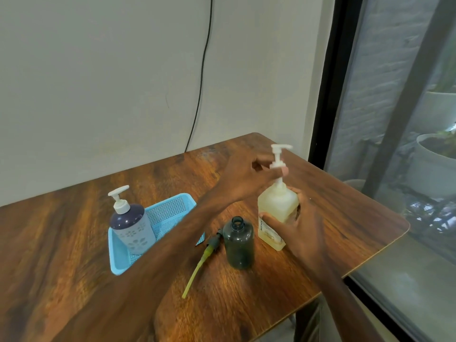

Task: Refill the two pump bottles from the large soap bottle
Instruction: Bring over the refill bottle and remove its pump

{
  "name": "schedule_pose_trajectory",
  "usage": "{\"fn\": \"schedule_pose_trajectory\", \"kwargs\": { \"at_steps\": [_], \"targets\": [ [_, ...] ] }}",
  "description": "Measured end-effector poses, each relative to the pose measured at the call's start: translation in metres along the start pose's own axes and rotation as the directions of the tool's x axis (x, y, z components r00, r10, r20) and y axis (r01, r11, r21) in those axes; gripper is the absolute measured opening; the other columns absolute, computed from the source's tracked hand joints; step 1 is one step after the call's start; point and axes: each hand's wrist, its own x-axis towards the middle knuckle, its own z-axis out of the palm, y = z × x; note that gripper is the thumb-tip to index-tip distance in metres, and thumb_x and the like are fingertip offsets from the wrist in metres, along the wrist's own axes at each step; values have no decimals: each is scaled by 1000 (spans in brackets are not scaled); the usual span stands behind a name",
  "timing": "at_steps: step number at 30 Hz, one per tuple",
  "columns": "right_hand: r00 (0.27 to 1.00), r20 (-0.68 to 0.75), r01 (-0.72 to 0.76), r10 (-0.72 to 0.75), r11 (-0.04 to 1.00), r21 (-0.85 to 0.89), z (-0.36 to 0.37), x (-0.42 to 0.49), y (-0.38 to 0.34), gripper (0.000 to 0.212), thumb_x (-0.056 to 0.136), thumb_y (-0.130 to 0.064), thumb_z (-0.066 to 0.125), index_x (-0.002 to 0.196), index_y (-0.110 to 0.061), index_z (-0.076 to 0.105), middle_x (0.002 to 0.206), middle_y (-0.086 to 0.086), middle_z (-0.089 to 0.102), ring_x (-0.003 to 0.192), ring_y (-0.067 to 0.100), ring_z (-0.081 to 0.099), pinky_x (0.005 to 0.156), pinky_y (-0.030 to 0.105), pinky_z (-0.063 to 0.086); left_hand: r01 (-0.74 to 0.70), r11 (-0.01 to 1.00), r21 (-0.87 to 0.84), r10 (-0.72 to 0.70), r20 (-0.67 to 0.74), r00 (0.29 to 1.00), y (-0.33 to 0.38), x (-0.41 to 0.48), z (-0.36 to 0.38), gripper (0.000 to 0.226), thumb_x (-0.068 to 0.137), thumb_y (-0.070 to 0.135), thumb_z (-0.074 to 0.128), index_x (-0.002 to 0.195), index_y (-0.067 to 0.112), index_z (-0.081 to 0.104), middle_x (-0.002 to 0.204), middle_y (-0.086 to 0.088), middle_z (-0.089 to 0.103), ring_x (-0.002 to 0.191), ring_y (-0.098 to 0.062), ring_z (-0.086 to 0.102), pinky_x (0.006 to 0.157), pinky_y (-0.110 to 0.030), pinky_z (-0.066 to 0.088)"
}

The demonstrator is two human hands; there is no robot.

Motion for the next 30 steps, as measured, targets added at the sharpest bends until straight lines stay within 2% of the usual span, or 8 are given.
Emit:
{"fn": "schedule_pose_trajectory", "kwargs": {
  "at_steps": [3,7,9,13,18,21,26,30],
  "targets": [
    [1000,-5,15,-15,1000,-9,1,0,1,90,65,-50,89,140,-29,44,130,-10,56,110,5,50,74,13,41,23,987,-162,-52,-181,982,9,8,-11,19,97,31,73,108,18,82,94,-2,79,91,-31,71,83,-37,57],
    [1000,-1,5,-5,1000,-15,1,1,2,91,65,-50,88,141,-31,42,132,-10,55,110,4,50,73,10,41,27,969,-244,-99,-287,953,14,29,-35,21,99,34,70,103,17,82,70,3,70,65,-10,56,68,-29,50],
    [1000,-1,5,-5,1000,-13,1,1,4,92,64,-51,88,141,-32,41,134,-9,55,111,6,51,79,17,47,44,968,-247,-124,-320,939,17,37,-44,21,99,37,70,98,19,82,81,-11,71,72,-10,56,72,-33,51],
    [1000,6,-14,14,1000,-8,2,1,4,93,65,-49,88,142,-34,38,137,-10,53,112,5,47,85,24,50,104,955,-277,-198,-334,921,17,54,-57,16,98,40,71,87,32,80,88,-7,64,78,-16,54,69,-30,53],
    [1000,-5,-2,1,1000,-23,2,1,4,93,65,-50,88,142,-34,39,136,-10,53,112,4,48,84,23,51,241,880,-409,-391,-337,856,-3,77,-68,32,95,40,74,95,8,79,91,-8,58,80,-20,48,68,-32,50],
    [1000,-10,1,-1,1000,-22,2,0,3,93,65,-50,89,142,-34,39,136,-10,53,112,4,47,89,29,54,352,818,-454,-520,-324,791,-20,90,-69,29,94,39,75,90,10,77,90,-5,70,74,-16,53,66,-29,53],
    [1000,-3,20,-20,1000,-5,2,0,4,92,65,-50,88,142,-32,40,135,-11,54,115,6,49,90,32,55,527,797,-295,-596,-234,769,-62,98,-50,30,94,39,76,101,9,78,89,-9,74,61,-13,52,57,-32,45],
    [999,9,33,-33,999,16,2,0,7,91,64,-53,87,140,-35,40,132,-15,53,113,5,51,85,27,55,560,818,-134,-575,-143,805,-100,88,-20,27,98,32,72,117,12,75,80,0,69,36,0,48,37,-16,37]
  ]
}}
